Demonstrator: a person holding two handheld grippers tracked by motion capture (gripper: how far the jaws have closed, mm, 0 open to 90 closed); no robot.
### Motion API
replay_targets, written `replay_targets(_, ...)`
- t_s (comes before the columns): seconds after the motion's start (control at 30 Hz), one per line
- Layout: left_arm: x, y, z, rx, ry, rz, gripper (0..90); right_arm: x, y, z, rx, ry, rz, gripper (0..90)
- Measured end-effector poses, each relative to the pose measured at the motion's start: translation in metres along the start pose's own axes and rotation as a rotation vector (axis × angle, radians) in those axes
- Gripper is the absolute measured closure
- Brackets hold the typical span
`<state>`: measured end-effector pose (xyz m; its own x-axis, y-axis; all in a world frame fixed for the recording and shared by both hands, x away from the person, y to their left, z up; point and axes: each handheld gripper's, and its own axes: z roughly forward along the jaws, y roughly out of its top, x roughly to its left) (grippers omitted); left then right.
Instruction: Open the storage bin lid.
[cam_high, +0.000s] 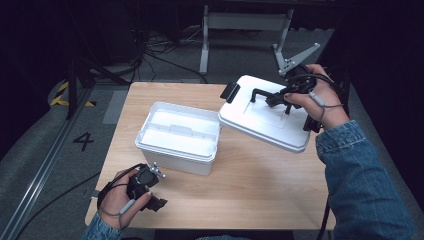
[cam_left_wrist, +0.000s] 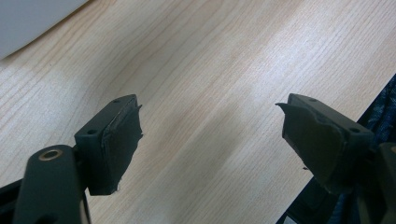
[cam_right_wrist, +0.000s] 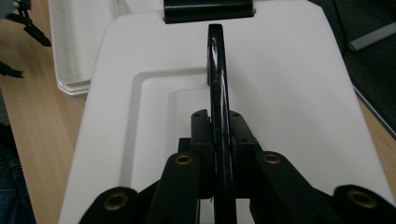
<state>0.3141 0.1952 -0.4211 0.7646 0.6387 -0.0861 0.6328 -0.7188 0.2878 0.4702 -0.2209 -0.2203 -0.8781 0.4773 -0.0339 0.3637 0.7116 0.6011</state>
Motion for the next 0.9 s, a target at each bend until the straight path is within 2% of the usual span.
replay_targets(0.07, 0.000, 0.000, 0.000, -0.001, 0.001, -0.002, 20.6, -0.004, -0.006, -0.001, 0.003, -0.019, 0.008, 84.3)
replay_targets(0.27, 0.001, 0.000, 0.001, 0.002, -0.001, 0.001, 20.6, -0.013, -0.019, -0.003, 0.010, -0.029, 0.038, 84.3)
replay_targets(0.47, 0.001, 0.000, 0.001, 0.002, -0.002, -0.002, 20.5, -0.024, -0.036, 0.003, 0.023, -0.034, 0.069, 84.3)
replay_targets(0.9, 0.002, 0.000, 0.002, 0.001, -0.001, -0.006, 20.5, -0.044, -0.079, 0.039, 0.065, -0.033, 0.146, 84.3)
